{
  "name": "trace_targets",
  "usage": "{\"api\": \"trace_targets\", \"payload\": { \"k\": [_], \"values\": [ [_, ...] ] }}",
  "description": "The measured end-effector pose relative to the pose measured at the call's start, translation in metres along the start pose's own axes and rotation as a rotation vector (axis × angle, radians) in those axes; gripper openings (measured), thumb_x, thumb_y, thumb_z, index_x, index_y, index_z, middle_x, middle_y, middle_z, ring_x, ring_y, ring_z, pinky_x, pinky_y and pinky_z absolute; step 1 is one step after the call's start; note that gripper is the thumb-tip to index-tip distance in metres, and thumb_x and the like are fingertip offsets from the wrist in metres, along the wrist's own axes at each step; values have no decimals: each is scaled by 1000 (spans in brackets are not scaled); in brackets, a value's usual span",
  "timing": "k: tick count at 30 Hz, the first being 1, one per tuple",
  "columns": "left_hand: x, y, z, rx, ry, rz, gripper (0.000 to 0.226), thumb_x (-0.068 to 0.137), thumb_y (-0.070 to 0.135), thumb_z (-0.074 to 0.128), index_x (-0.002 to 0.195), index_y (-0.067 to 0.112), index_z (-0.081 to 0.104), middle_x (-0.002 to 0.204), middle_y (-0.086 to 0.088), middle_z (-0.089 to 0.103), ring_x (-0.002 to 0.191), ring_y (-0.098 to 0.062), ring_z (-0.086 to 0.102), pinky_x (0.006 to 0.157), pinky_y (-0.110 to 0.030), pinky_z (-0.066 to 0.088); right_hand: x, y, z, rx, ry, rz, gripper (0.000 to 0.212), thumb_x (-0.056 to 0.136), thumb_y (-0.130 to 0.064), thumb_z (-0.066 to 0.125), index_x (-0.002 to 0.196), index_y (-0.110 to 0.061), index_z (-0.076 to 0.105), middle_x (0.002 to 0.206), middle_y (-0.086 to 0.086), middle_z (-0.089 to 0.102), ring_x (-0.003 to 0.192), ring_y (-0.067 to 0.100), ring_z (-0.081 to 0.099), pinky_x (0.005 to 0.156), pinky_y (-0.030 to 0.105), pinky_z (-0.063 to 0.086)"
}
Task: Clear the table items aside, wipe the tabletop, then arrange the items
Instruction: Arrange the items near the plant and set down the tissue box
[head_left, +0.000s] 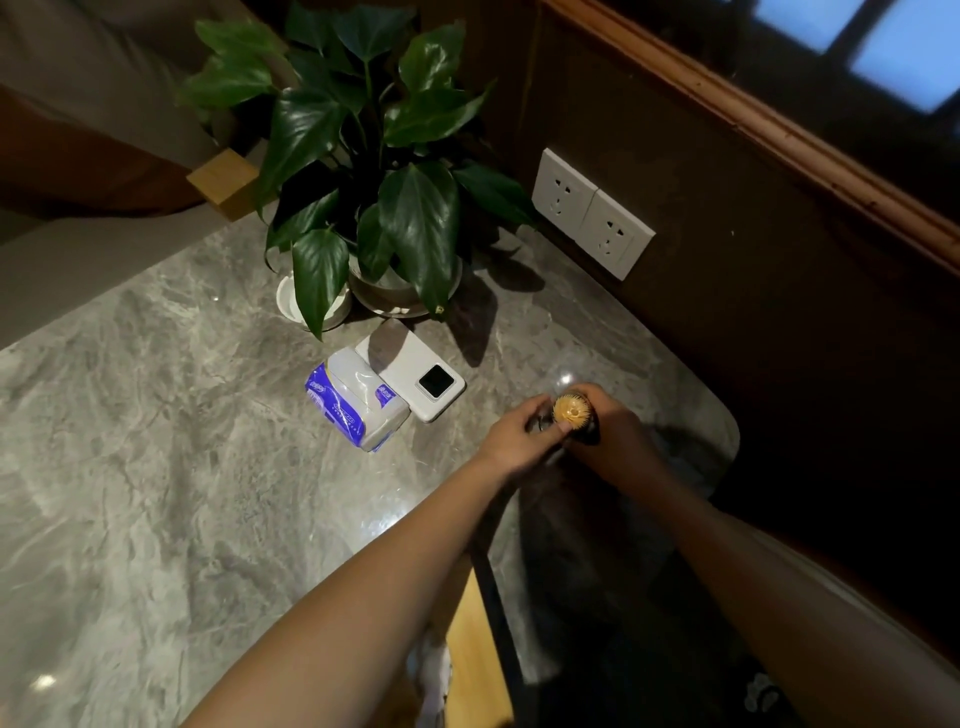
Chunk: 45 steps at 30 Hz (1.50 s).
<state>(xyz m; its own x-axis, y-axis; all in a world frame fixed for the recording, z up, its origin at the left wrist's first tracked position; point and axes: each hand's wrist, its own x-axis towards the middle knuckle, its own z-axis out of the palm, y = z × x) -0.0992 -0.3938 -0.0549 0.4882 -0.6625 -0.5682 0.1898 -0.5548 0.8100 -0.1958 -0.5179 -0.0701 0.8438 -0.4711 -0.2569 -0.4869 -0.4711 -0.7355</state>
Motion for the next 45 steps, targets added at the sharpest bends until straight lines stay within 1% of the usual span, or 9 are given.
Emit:
{"api": "trace_targets", "payload": {
  "k": [4, 10, 13, 16, 21, 27, 30, 38, 45],
  "values": [
    [-21, 9, -14, 19, -32, 17, 70, 92, 29, 55, 149, 12, 18, 155, -8, 25, 141, -22, 28, 115, -31, 21, -6, 3, -8, -71, 0, 34, 68, 71, -6, 75, 128, -26, 44, 122, 6, 55, 110, 21, 55, 88, 37, 51],
    [-78, -2, -63, 64, 97, 65, 66, 89, 27, 60, 145, 17, 29, 146, -6, 42, 132, -13, 40, 111, -29, 30, -32, -58, -18, -67, 278, -98, 37, 80, -4, 58, 114, -19, 51, 109, -6, 44, 104, 15, 47, 84, 30, 42],
    [-103, -15, -78, 121, 101, 15, 63, 88, 28, 61, 144, 16, 33, 144, -6, 44, 133, -16, 41, 106, -24, 31, -48, -85, 5, -56, -33, -141, 29, 87, -17, 58, 114, -28, 53, 104, -8, 51, 91, 8, 53, 75, 24, 46],
    [-125, -30, -86, 183, 105, -9, 62, 87, 28, 62, 142, 14, 36, 142, -7, 47, 131, -17, 44, 100, -21, 32, -66, -97, 37, -12, -362, -105, 33, 85, -30, 66, 115, -28, 54, 106, -6, 56, 98, 11, 56, 87, 34, 51],
    [-166, -67, -84, 110, 92, -92, 65, 84, 26, 68, 140, 9, 39, 140, -8, 49, 127, -17, 48, 97, -15, 33, -100, -91, 62, 78, -489, 77, 71, 76, -42, 76, 134, -21, 41, 125, 0, 48, 116, 14, 48, 93, 28, 46],
    [-207, -102, -76, 22, 200, -173, 81, 77, 34, 74, 143, 15, 29, 145, -4, 42, 128, -20, 47, 107, -34, 38, -124, -79, 75, 76, -597, 223, 115, 52, -62, 78, 144, -19, 26, 140, -1, 46, 123, 15, 50, 105, 39, 43],
    [-219, -106, -70, -53, 302, -233, 85, 76, 31, 75, 143, 13, 26, 135, -4, 47, 117, -19, 51, 98, -31, 43, -133, -80, 79, 88, -589, 195, 92, 59, -57, 77, 134, -22, 39, 124, -7, 57, 113, 8, 56, 100, 37, 47],
    [-226, -104, -57, -183, 230, -236, 24, 81, 29, 71, 99, 15, 66, 66, 9, 65, 53, -2, 57, 48, -14, 41, -135, -91, 83, 60, -574, 137, 59, 74, -42, 70, 127, -25, 52, 120, -6, 62, 110, 11, 58, 99, 37, 47],
    [-212, -99, -53, -222, 300, -276, 26, 80, 28, 72, 97, 8, 68, 60, 6, 61, 47, -3, 53, 42, -13, 37, -122, -93, 76, 78, -568, 140, 42, 84, -29, 67, 123, -25, 52, 112, -4, 62, 101, 12, 61, 85, 36, 55]
  ]
}}
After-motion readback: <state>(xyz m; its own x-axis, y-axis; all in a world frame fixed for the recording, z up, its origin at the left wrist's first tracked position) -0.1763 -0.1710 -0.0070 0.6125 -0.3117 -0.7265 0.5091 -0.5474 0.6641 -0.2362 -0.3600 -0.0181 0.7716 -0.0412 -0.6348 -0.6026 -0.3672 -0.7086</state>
